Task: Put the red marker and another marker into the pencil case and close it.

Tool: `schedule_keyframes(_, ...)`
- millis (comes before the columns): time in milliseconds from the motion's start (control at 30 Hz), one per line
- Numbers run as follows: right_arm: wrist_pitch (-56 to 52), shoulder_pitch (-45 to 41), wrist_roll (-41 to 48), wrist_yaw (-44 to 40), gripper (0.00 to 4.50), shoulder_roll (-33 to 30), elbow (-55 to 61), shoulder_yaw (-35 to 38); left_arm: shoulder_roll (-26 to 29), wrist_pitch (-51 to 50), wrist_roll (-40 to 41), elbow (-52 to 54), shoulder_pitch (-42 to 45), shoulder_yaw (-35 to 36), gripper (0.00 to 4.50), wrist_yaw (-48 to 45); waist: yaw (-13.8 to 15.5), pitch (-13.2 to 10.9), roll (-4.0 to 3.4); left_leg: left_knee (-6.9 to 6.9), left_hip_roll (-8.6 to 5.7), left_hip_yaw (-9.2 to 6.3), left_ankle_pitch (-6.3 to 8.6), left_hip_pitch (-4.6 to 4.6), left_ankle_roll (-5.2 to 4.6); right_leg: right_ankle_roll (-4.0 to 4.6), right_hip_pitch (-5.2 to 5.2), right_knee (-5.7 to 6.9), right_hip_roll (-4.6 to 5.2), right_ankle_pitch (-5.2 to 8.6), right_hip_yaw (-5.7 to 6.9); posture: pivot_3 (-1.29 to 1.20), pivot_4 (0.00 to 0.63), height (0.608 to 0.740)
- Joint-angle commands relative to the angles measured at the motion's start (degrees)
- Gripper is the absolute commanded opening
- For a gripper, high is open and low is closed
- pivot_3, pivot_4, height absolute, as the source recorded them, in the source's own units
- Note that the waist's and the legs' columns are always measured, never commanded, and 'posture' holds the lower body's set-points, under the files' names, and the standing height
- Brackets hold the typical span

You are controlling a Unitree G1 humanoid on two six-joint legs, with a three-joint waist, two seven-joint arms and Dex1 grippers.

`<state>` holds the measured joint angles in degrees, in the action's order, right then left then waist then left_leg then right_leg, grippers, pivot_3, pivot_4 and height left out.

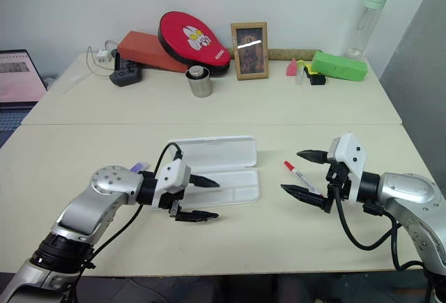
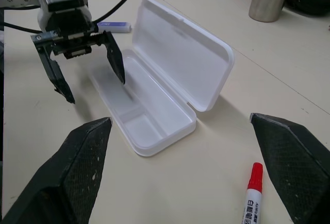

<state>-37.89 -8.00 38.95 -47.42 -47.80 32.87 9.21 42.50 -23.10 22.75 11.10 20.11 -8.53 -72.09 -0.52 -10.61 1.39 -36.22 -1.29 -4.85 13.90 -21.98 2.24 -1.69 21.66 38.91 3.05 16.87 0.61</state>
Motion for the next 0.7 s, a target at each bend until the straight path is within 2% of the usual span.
schedule_keyframes(33, -0.4, -0.8, -2.6, 1.8, 4.50, 0.3, -2.4, -1.7, -0.8, -5.4, 6.2, 5.4, 0.4, 4.8, 4.46, 3.3, 0.0, 0.0, 0.00, 0.00, 0.00, 0.00, 0.00, 0.00, 0.00, 0.00, 0.00, 0.00, 0.00, 0.00, 0.00, 0.00, 0.150, 0.740)
schedule_keyframes(133, -2.0, -1.4, -6.3, 4.4, 4.50, 0.6, -6.2, -4.8, -2.1, -7.3, 7.9, 6.9, 0.5, 6.0, 4.46, 6.1, 0.0, 0.0, 0.00, 0.00, -0.01, 0.03, 0.00, 0.03, 0.00, 0.00, -0.02, 0.01, 0.00, 0.00, -0.01, 0.00, 0.150, 0.740)
schedule_keyframes(267, -4.8, -4.3, -12.3, 12.0, 4.50, 4.9, -16.5, -8.2, -7.8, -9.5, 10.4, 9.1, 1.7, 7.7, 4.46, 13.9, 0.0, 0.0, 0.01, -0.04, 0.00, 0.04, 0.00, 0.05, 0.00, 0.00, -0.04, 0.02, -0.01, -0.01, -0.02, 0.00, 0.150, 0.740)
schedule_keyframes(467, -6.8, -6.1, -17.5, 14.7, 4.50, 7.2, -22.0, -12.1, -14.1, -8.3, 8.1, 11.6, 3.5, 4.3, 4.46, 20.9, 0.0, 0.0, 0.01, -0.11, -0.02, 0.04, 0.00, -0.03, 0.01, 0.01, -0.01, 0.04, 0.00, -0.01, -0.04, 0.00, 0.150, 0.740)
schedule_keyframes(567, -8.1, -6.4, -17.9, 14.2, 4.50, 7.4, -21.8, -12.5, -14.6, -8.0, 6.8, 12.1, 3.7, 2.8, 4.46, 21.9, -0.2, 0.0, 0.01, -0.13, -0.02, 0.08, 0.00, 0.05, 0.01, 0.00, -0.08, 0.05, 0.00, -0.02, -0.05, 0.00, 0.150, 0.740)
schedule_keyframes(700, -8.3, -7.2, -19.8, 14.1, 3.75, 7.1, -22.0, -13.2, -14.8, -7.8, 6.4, 12.4, 3.7, 1.9, 4.50, 22.6, -0.4, 0.0, 0.00, -0.14, -0.02, 0.07, 0.00, 0.11, 0.01, -0.01, -0.15, 0.05, -0.01, -0.01, -0.03, 0.00, 0.150, 0.740)
